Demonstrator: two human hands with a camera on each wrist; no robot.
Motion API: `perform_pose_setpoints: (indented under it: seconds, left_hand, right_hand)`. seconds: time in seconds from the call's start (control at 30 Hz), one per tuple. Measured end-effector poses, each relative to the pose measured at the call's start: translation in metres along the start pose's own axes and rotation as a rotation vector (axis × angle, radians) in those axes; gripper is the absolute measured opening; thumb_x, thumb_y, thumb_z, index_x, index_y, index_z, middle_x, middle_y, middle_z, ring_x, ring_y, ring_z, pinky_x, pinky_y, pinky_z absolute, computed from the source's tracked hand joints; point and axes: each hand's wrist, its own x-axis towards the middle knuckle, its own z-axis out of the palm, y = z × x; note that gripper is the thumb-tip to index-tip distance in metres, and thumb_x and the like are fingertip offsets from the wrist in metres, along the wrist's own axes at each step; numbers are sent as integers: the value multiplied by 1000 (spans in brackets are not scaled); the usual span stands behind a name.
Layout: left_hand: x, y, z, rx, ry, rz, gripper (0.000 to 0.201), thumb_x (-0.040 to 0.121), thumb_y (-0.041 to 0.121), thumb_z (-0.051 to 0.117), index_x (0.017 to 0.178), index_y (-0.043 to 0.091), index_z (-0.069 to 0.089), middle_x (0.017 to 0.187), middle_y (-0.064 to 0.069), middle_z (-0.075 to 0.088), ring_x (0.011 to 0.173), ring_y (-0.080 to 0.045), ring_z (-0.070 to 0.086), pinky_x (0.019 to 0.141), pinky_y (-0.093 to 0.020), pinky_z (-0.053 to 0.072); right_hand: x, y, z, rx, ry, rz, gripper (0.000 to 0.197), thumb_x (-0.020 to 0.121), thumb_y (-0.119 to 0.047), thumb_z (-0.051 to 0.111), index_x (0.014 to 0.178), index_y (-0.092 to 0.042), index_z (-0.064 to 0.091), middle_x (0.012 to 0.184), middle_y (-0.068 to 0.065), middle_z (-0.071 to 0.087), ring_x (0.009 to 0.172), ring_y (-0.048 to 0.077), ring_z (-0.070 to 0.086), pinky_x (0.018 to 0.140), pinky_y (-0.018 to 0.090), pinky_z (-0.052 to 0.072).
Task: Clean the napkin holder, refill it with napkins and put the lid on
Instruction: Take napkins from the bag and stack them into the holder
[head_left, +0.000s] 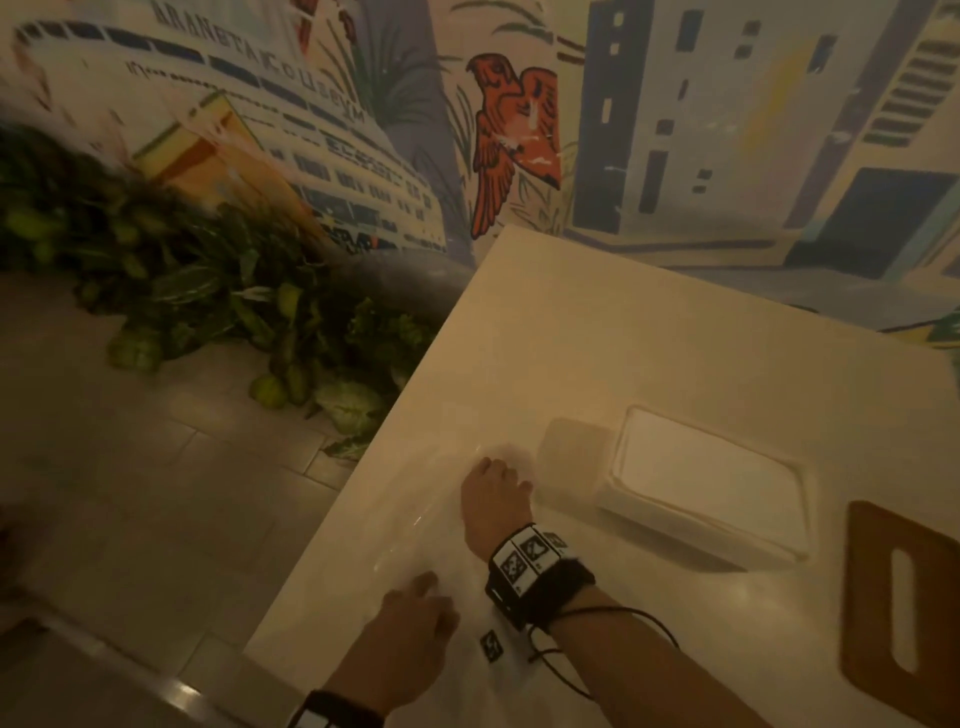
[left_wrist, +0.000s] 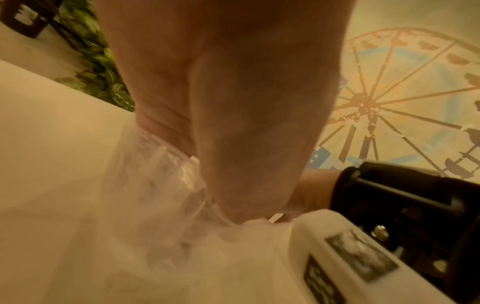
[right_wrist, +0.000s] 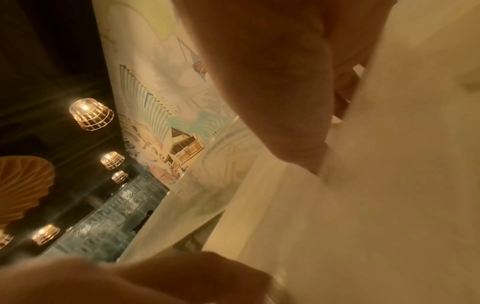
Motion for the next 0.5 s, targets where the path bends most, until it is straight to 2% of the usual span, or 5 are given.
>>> perform_pose_setpoints:
  seconds: [0.17, 0.37, 0.5]
  left_hand:
    - [-4, 3, 2, 15, -4, -4, 36, 101, 35, 34, 131, 27, 53, 158, 1, 19, 138, -29, 29, 113, -40, 28]
    - [-4, 2, 2, 16, 16, 4, 36, 101, 35, 34, 129, 27, 54, 157, 2, 21, 136, -29, 31, 113, -39, 29]
    - [-5, 4, -1, 0, 18, 2, 34, 100, 35, 36, 128, 28, 55, 156, 3, 21, 135, -27, 30, 113, -39, 31]
  right_hand:
    - [10, -2, -7, 38, -35, 67, 52, 90, -16, 54, 135, 4, 36, 133, 22, 46, 120, 37, 47, 98, 46, 42]
    - [18, 6, -14, 61, -57, 0, 36, 90, -15, 55, 124, -5, 51, 127, 13, 53, 119, 32, 50, 104, 41, 38]
    - [20, 8, -10, 170, -107, 51, 36, 88, -17, 58, 122, -8, 53, 130, 16, 51, 122, 34, 46, 105, 42, 39]
